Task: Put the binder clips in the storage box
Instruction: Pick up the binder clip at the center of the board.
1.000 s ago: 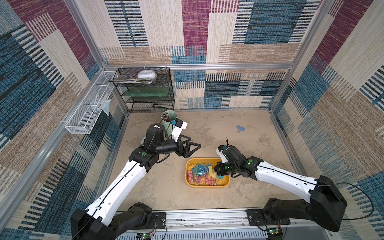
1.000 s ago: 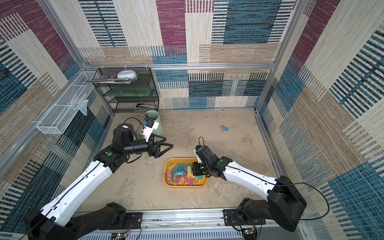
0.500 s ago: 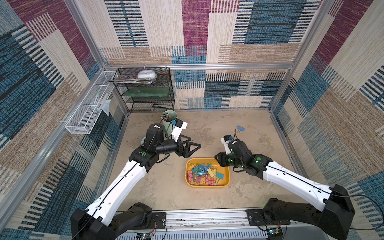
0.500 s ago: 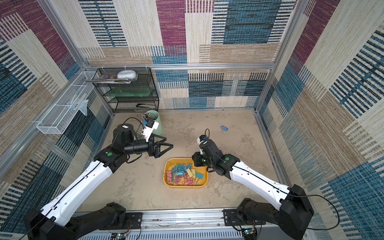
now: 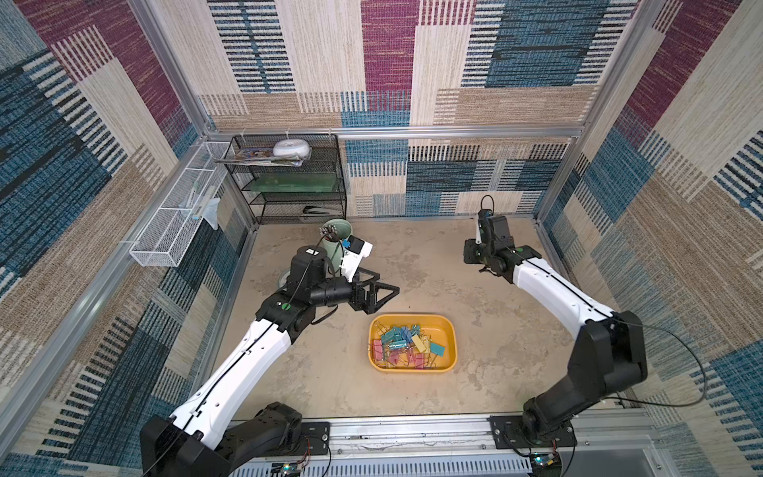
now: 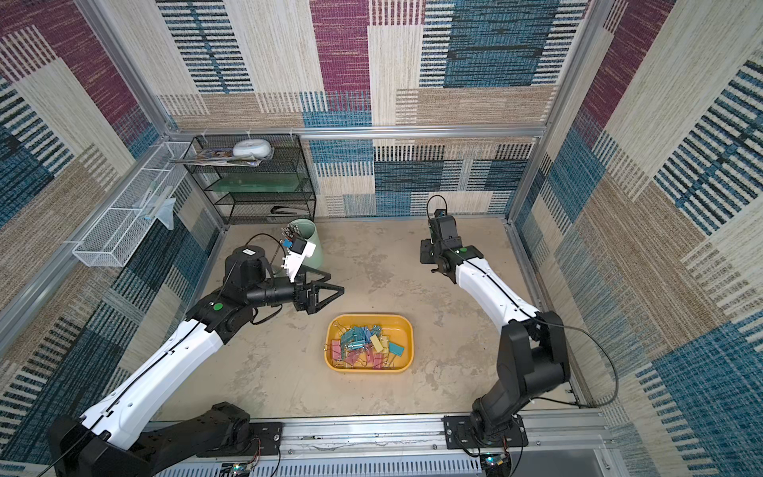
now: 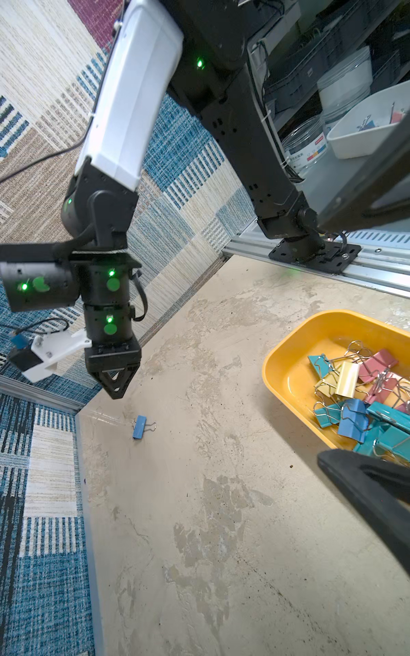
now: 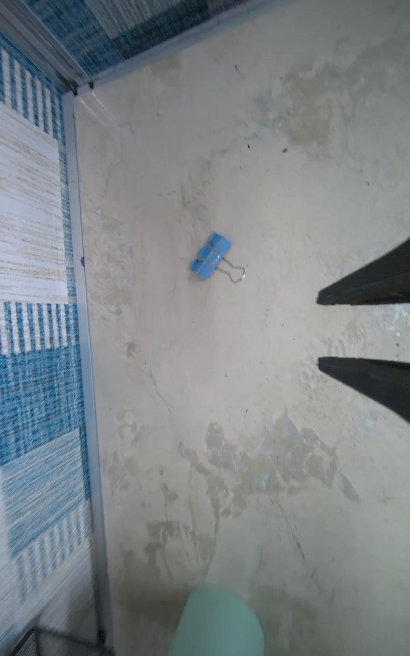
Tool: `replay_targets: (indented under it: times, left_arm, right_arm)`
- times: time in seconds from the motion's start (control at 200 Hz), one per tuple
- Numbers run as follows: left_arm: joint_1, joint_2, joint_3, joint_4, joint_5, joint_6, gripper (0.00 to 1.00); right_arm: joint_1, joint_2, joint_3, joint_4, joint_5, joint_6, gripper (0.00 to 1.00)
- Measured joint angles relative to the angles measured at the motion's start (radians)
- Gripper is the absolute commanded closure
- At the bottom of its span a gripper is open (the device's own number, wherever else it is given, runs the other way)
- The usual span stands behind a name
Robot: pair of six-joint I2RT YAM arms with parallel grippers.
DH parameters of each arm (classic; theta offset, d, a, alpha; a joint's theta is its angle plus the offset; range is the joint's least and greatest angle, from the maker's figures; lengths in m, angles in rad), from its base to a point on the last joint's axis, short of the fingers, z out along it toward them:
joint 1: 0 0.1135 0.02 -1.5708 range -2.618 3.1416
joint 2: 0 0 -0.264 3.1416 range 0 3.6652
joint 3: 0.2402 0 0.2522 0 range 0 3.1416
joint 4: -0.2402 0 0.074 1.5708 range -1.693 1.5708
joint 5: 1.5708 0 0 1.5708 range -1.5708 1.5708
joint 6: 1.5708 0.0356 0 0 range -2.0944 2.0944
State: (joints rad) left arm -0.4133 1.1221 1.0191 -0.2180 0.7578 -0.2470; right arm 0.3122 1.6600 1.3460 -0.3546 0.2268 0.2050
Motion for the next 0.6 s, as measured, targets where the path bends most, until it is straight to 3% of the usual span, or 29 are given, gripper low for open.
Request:
replay_targets:
  times: [0.401, 0.516, 0.601]
  left_arm:
    - [0.0, 0.006, 0.0, 0.0, 0.0, 0.0, 0.01]
    - [0.0, 0.011, 0.0, 0.0, 0.0, 0.0, 0.01]
    - [0.0, 0.016, 0.0, 0.0, 0.0, 0.0, 0.01]
  right_arm:
    - [-0.021, 0.429, 0.325, -0.183, 0.247, -0.287, 0.38]
    - [-0.03, 0.504, 0.389, -0.208, 0.289, -0.333, 0.37]
    - [-0.039, 0.548, 0.431, -0.216, 0.307, -0.359, 0.42]
